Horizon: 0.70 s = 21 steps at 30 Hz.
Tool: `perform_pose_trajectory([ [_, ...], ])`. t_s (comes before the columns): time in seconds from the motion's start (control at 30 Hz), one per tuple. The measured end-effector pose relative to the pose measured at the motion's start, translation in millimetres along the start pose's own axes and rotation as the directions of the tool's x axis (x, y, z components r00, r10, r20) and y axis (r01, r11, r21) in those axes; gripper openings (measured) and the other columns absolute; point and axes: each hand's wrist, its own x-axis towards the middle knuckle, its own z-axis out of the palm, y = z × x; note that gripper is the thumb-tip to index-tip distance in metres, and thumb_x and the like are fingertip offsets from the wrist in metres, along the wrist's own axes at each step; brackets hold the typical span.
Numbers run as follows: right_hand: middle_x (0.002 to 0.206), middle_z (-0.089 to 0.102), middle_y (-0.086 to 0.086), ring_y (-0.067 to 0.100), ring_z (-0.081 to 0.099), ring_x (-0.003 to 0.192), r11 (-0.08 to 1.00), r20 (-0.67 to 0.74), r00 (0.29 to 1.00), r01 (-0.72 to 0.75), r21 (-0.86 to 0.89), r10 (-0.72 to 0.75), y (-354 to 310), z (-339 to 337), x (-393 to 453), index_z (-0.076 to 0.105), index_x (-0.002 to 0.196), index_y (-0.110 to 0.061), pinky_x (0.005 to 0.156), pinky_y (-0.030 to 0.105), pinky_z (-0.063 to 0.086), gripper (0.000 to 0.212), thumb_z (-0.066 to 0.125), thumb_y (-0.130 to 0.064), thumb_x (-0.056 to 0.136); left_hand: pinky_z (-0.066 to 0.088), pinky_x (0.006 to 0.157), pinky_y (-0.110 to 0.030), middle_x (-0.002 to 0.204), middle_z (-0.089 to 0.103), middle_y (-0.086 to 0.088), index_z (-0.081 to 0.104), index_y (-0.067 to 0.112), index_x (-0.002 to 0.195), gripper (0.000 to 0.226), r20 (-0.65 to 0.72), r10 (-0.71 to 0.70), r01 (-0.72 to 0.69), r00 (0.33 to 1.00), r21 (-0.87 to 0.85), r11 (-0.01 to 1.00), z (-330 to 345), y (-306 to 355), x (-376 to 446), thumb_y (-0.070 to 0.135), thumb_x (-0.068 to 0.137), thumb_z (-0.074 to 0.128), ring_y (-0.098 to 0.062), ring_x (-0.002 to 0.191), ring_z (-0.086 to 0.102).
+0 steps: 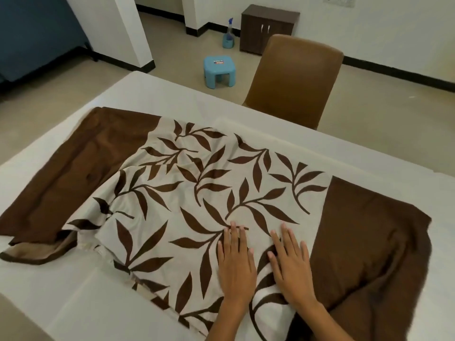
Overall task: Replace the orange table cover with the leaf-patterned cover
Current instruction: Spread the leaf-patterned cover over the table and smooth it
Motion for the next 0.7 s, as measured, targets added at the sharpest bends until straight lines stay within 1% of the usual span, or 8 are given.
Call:
perform_pose_trajectory([
  [0.07,0.158,0.009,-0.002,0.013,0.002,0.145,1.0,-0.011,1.0,-0.022,-0.009,0.022,13,-4,-19,0.017,0.149,-0.031,0.116,0.044,0.012,0.055,0.018,-0.049,0.097,0.017,0.114,-0.042,0.157,0.018,-0.01,0.028,0.014,0.149,0.056,0.025,0.026,-0.027,0.999,0.028,0.999,2,-2,-1,0.035,0.097,0.027,-0.026,0.143,0.023],
  [0.17,0.158,0.008,-0.003,0.014,0.005,0.145,0.998,-0.008,0.999,-0.046,-0.03,0.046,37,-12,-51,0.015,0.149,-0.032,0.115,0.038,0.007,0.059,0.02,-0.055,0.095,0.023,0.115,-0.043,0.158,0.016,-0.01,0.023,0.015,0.15,0.057,0.029,0.055,-0.057,0.998,0.065,0.996,0,-2,-1,0.035,0.098,0.029,-0.026,0.144,0.019],
  [0.4,0.159,0.002,-0.004,0.017,0.004,0.146,0.988,0.066,0.996,-0.057,-0.146,0.067,122,-36,-126,0.013,0.15,-0.031,0.116,0.04,0.006,0.063,0.019,-0.061,0.095,0.019,0.116,-0.045,0.159,0.014,-0.01,0.018,0.014,0.152,0.058,-0.01,0.074,-0.072,0.997,0.101,0.992,5,-5,-3,0.035,0.098,0.023,-0.028,0.145,0.016],
  [0.47,0.159,0.002,-0.004,0.017,0.005,0.146,0.98,0.058,0.991,-0.105,-0.171,0.116,138,-42,-142,0.013,0.15,-0.031,0.117,0.043,0.008,0.064,0.018,-0.062,0.095,0.019,0.116,-0.046,0.158,0.014,-0.011,0.018,0.013,0.152,0.058,-0.008,0.088,-0.087,0.996,0.103,0.991,7,-6,-2,0.036,0.098,0.021,-0.029,0.145,0.015],
  [0.53,0.159,0.005,-0.001,0.019,0.004,0.146,0.964,0.012,0.978,-0.202,-0.172,0.207,136,-44,-150,0.016,0.15,-0.028,0.116,0.049,0.013,0.064,0.019,-0.061,0.095,0.02,0.115,-0.05,0.158,0.014,-0.013,0.02,0.012,0.151,0.055,-0.016,0.091,-0.09,0.996,0.07,0.993,8,-7,-2,0.033,0.1,0.026,-0.031,0.145,0.015],
  [0.57,0.158,0.007,0.001,0.02,0.005,0.146,0.957,-0.015,0.969,-0.247,-0.154,0.248,128,-44,-151,0.018,0.149,-0.026,0.115,0.05,0.013,0.064,0.02,-0.06,0.095,0.02,0.115,-0.051,0.157,0.014,-0.013,0.022,0.012,0.15,0.053,-0.023,0.089,-0.088,0.996,0.04,0.995,7,-5,-4,0.029,0.101,0.033,-0.031,0.145,0.014],
  [0.63,0.158,0.009,0.002,0.021,0.007,0.145,0.947,-0.048,0.952,-0.307,-0.096,0.303,110,-40,-150,0.021,0.149,-0.026,0.114,0.05,0.01,0.063,0.018,-0.059,0.095,0.015,0.115,-0.05,0.156,0.016,-0.014,0.024,0.012,0.149,0.057,-0.043,0.102,-0.102,0.994,-0.011,0.995,5,9,-16,0.022,0.098,0.047,-0.032,0.144,0.012],
  [0.7,0.157,0.012,0.002,0.022,0.01,0.145,0.937,-0.045,0.938,-0.345,-0.054,0.343,92,-32,-147,0.023,0.148,-0.026,0.113,0.051,0.01,0.063,0.015,-0.06,0.096,0.015,0.114,-0.048,0.156,0.021,-0.014,0.028,0.014,0.148,0.057,-0.046,0.162,-0.162,0.986,-0.002,0.987,6,33,-43,0.023,0.095,0.049,-0.031,0.144,0.014],
])
